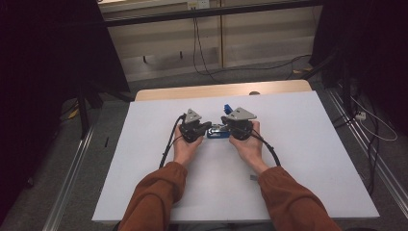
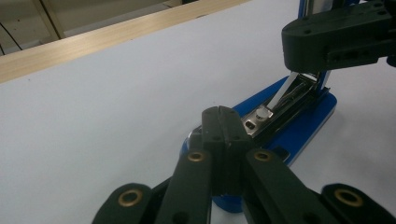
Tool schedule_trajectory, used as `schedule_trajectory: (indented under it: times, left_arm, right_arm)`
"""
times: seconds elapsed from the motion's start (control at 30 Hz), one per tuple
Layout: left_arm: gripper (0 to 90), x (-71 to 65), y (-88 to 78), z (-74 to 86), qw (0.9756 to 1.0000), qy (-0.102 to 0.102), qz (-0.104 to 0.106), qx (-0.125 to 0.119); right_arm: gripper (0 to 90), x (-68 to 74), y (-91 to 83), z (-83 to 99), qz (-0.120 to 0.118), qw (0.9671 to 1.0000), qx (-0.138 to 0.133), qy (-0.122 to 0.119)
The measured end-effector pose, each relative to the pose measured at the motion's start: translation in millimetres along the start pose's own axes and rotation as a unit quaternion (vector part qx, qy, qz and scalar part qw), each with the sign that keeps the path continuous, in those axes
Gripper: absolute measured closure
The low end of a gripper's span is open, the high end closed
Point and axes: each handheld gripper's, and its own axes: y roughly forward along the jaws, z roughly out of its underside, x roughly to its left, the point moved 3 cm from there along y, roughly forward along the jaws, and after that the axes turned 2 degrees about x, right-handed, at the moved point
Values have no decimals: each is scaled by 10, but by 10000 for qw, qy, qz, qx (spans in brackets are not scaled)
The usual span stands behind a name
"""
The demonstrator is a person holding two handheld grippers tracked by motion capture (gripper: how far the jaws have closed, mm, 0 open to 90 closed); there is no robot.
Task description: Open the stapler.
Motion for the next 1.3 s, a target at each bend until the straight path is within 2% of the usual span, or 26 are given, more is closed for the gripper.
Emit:
schedule_trajectory:
  times: [0.07,0.3,0.8,0.9,0.97,1.3]
  left_arm:
    - [900,-1,0,1,10000,9,2,-3]
    - [900,1,0,2,10000,-35,13,-3]
    - [900,-10,-2,-2,10000,87,-44,17]
    - [900,-12,-3,1,9999,91,-50,9]
    - [900,-13,-2,-1,9999,83,-62,13]
    - [900,-14,-4,3,10000,89,-39,15]
  right_arm:
    - [900,-16,-4,2,-20,10000,-19,65]
    - [900,-52,-24,1,-29,10000,-2,53]
    - [900,-101,-56,9,0,9995,-74,291]
    - [900,-115,-69,5,27,9995,-83,304]
    - [900,-132,-84,-2,130,9994,-141,294]
    - [900,-217,-120,10,189,9989,-116,405]
